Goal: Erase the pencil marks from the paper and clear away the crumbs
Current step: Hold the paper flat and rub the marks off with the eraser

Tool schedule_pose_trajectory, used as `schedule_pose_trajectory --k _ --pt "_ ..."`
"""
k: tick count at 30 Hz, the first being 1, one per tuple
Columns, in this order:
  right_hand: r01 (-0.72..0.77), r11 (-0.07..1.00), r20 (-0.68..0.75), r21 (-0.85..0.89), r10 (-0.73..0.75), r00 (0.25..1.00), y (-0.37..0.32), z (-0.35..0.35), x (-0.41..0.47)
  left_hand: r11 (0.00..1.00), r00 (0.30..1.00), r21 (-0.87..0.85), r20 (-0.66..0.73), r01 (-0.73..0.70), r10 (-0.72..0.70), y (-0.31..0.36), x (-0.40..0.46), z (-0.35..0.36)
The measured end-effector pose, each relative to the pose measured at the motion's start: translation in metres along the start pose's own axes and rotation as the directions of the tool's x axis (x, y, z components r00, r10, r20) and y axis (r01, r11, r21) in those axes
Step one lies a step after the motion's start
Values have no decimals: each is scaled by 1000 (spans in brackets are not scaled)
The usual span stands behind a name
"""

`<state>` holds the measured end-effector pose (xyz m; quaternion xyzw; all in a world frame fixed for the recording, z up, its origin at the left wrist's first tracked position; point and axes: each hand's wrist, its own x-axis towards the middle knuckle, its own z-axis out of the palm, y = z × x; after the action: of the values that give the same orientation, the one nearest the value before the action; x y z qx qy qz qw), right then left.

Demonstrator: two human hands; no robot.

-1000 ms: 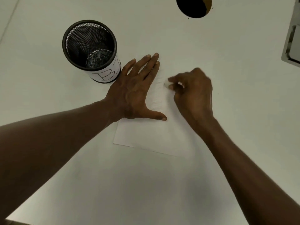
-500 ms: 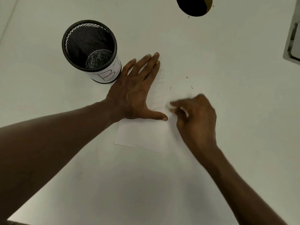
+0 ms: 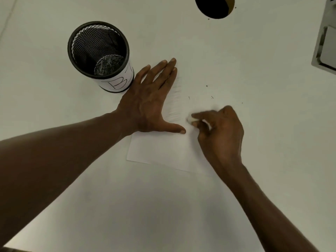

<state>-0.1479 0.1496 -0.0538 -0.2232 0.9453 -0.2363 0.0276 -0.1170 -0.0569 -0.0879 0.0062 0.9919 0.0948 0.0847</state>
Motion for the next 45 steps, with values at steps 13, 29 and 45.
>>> schedule_pose_trajectory --k 13,29,45 --pt "-193 940 77 282 178 981 1 6 10 997 997 -25 44 -68 69 11 -18 3" --pt "74 983 28 166 -80 996 -22 9 -32 999 1000 -22 2 -24 24 11 -21 7" --pt "92 980 37 178 -100 994 -20 10 1 1000 1000 -19 18 -2 2 11 -19 7"
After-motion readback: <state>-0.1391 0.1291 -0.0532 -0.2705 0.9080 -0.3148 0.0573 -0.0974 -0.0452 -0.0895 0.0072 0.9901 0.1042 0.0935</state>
